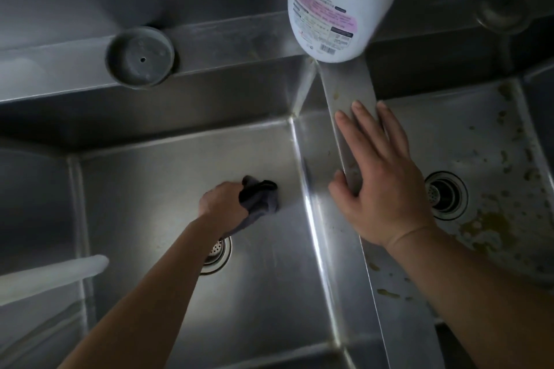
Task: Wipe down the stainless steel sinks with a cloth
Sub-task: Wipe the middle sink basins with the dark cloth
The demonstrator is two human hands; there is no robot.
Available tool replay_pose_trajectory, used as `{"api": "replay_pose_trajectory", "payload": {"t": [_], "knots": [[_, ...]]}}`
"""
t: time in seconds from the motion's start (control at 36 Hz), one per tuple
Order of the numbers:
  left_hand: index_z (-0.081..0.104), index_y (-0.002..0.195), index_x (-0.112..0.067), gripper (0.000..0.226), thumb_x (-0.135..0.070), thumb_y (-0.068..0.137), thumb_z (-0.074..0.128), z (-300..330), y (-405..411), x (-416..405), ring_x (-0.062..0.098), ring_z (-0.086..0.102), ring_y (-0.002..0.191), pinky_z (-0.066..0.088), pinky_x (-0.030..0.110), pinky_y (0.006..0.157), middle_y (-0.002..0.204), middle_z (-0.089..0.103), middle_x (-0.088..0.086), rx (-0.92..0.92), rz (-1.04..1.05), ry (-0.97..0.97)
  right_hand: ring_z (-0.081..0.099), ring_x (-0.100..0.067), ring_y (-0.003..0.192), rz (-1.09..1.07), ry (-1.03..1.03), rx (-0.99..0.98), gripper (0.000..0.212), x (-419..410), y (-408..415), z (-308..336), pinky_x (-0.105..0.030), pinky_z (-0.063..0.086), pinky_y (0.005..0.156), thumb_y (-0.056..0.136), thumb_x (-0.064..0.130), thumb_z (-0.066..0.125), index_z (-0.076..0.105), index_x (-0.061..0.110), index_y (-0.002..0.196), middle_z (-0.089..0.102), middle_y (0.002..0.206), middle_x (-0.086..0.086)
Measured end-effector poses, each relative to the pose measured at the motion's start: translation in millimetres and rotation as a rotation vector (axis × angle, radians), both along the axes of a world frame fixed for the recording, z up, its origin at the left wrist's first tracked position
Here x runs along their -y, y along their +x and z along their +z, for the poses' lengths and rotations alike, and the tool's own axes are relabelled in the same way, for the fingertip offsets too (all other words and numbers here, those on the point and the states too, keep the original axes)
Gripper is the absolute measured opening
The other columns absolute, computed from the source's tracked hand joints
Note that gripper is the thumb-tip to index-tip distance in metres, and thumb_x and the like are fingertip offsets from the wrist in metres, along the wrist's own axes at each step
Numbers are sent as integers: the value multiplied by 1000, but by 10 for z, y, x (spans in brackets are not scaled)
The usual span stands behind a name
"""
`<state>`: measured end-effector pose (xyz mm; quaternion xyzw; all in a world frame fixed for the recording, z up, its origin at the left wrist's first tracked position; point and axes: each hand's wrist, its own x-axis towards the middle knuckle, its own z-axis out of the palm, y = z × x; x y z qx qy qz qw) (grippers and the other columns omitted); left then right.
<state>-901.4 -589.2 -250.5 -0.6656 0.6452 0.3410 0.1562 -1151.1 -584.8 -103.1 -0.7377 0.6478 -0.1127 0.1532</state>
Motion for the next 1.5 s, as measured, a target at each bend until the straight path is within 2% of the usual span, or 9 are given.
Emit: {"api": "replay_pose_trajectory", "payload": {"t": [0.19, 0.28, 0.36, 0.5, 0.61, 0.69, 0.86, 1.14, 1.5], "knots": [[65, 119, -12, 40, -10, 79, 67, 185, -58, -65, 37, 50, 100, 42, 40, 81, 108, 54, 14, -75, 180, -496, 11, -25, 153, -3, -26, 4, 73, 5, -3, -19, -44, 41, 104, 84, 39, 45, 32, 25, 154, 26, 163, 3], [57, 133, -20, 46, -20, 87, 62, 183, -194, -204, 36, 48, 116, 41, 40, 96, 127, 51, 12, -19, 11, -211, 11, -25, 153, -2, -27, 8, 73, 1, 2, -12, -41, 36, 106, 83, 37, 47, 33, 24, 154, 26, 163, 4], [66, 114, -24, 26, -28, 93, 51, 201, -364, -433, 31, 61, 106, 50, 36, 82, 112, 63, 6, -68, -102, -13, 10, -24, 154, 0, -17, 7, 74, 3, 7, -2, -36, 29, 107, 84, 35, 50, 33, 25, 155, 25, 164, 4], [71, 110, -19, 24, -16, 91, 57, 196, -388, -652, 30, 60, 99, 50, 36, 79, 105, 68, 7, -268, 242, -324, 9, -24, 154, -5, -8, 3, 74, -6, 7, 8, -35, 26, 108, 84, 35, 51, 32, 24, 155, 24, 164, 4], [25, 156, -29, 63, -32, 98, 50, 23, -449, -540, 34, 21, 147, 19, 47, 122, 161, 26, 10, -220, 233, -260, 9, -25, 154, 0, -2, -4, 74, 1, 15, 14, -35, 27, 105, 84, 36, 50, 32, 24, 155, 24, 164, 3], [-7, 155, -45, 70, -56, 99, 34, -260, -637, -451, 31, -17, 152, -11, 55, 120, 167, -14, -5, -121, 163, -121, 10, -25, 154, -3, -8, -6, 74, 0, 22, 11, -35, 27, 104, 84, 37, 50, 32, 24, 155, 25, 164, 4], [-35, 140, -53, 68, -65, 97, 17, -557, -827, -369, 32, -33, 146, -27, 58, 112, 162, -31, -8, -11, 259, -122, 12, -24, 153, -5, -28, 2, 74, 6, 11, 1, -35, 30, 102, 83, 38, 48, 34, 24, 154, 27, 163, 5], [-3, 153, -52, 66, -55, 98, 35, -408, -859, 528, 37, -19, 150, -14, 64, 116, 168, -8, -3, -37, 464, -86, 13, -23, 153, -7, -41, 25, 72, 0, 9, -7, -36, 28, 109, 83, 39, 46, 36, 24, 153, 28, 163, 5], [10, 153, -52, 70, -44, 91, 42, -462, -1139, 729, 44, -16, 149, -15, 69, 113, 168, 0, 2, -22, 159, -166, 11, -23, 154, -15, -27, 10, 73, 11, 7, -5, -39, 33, 109, 83, 40, 45, 34, 25, 154, 26, 164, 5]]}}
